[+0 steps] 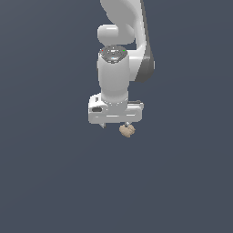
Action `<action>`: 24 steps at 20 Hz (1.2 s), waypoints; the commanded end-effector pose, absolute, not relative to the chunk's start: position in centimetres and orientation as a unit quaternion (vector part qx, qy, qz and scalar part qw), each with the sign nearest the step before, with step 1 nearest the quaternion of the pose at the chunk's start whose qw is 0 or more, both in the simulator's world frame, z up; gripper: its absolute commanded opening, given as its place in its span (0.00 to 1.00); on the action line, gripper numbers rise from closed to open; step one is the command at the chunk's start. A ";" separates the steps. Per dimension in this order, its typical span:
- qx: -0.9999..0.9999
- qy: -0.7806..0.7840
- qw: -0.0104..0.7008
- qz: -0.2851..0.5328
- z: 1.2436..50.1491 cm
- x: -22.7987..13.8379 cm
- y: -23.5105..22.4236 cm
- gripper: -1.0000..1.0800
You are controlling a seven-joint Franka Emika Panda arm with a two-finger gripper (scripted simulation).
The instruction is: Pick up the object and move it to a goal position.
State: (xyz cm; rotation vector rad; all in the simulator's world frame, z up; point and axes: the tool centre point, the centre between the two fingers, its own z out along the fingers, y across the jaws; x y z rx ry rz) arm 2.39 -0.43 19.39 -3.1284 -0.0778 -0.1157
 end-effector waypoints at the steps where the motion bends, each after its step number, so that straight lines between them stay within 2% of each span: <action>1: -0.999 -0.040 0.004 -0.035 18.9 2.1 -0.2 0.96; 24: -0.939 -0.345 -0.002 -0.004 10.3 -4.4 5.3 0.96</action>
